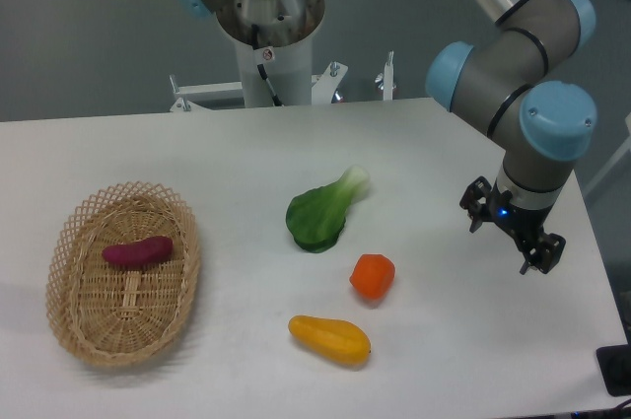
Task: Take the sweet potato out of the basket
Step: 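Move the open gripper over to the wicker basket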
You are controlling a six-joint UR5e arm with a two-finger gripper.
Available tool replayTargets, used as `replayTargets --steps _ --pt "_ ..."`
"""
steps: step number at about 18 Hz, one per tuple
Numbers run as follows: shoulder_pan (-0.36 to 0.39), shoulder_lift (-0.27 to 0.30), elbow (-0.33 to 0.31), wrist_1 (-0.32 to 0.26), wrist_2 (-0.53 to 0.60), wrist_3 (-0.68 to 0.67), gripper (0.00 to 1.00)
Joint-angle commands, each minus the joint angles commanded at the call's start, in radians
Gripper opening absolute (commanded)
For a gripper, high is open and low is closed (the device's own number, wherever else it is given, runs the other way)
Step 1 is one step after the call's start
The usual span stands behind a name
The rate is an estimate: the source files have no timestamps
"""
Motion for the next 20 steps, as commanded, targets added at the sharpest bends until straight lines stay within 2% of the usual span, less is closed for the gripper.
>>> replayTargets --steps 4,13,20 --pt "-0.038 0.002 0.002 -0.002 0.005 -0.009 1.00" --pt "-0.144 0.017 -0.018 -0.003 -0.003 -0.224 1.00" --pt "-0.330 0.046 -0.069 0.026 -0.009 -0.460 1.00"
